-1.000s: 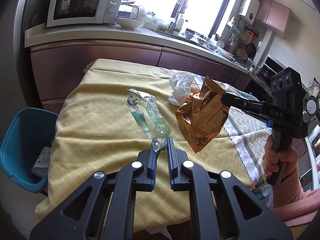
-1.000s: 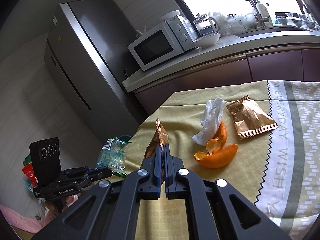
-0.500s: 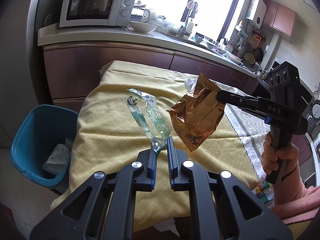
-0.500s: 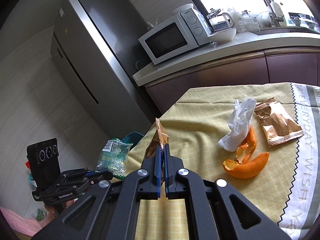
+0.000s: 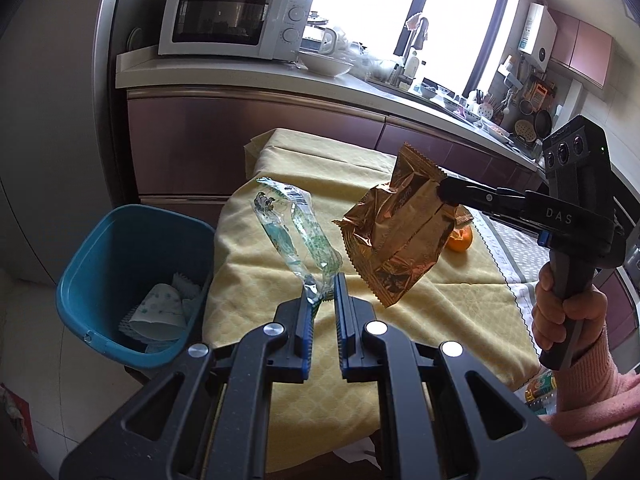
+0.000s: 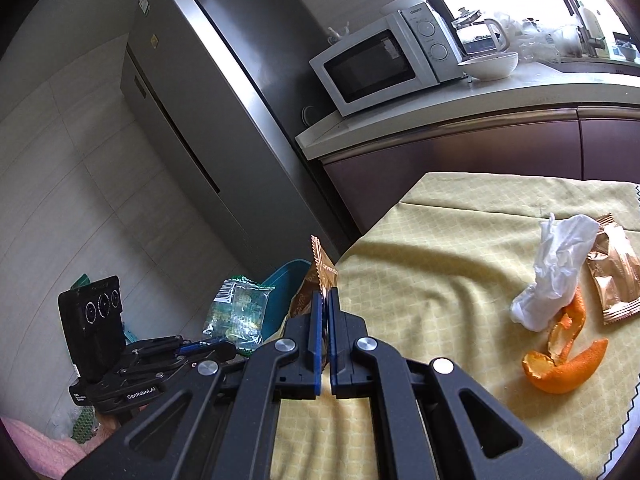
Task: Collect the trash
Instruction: 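Carry the clear wrapper and brown wrapper to the teal bin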
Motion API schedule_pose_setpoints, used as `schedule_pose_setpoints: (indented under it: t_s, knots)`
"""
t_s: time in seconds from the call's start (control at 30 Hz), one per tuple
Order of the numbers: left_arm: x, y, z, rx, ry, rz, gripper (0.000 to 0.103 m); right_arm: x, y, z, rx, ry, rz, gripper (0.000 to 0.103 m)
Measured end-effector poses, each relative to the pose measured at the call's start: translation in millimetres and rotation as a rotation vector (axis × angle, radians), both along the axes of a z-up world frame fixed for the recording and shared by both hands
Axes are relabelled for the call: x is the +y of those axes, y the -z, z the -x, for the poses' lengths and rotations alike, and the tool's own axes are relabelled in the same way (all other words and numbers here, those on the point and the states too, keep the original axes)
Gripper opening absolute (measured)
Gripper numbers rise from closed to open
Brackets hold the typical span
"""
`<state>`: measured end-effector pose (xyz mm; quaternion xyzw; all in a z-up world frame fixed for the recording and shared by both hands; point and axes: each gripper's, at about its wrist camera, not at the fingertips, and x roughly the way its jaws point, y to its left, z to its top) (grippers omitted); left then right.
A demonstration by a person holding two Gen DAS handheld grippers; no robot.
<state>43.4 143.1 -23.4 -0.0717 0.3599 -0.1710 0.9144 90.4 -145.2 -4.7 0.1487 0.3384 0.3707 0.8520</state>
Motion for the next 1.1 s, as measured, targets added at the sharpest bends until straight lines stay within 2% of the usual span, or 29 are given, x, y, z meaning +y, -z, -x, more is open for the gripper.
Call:
schedule_pose_setpoints:
  t_s: [0.63,1.1]
  knots:
    - [58,-2,0,-0.005,-0.135,-0.040,0.010,58,-1,-20,0.005,-0.097,0.006,0.002]
    - [74,3,-3,0.009,-0.191,-0.058,0.010,93,-3,-31,0.015,-0.137,0.013,0.002]
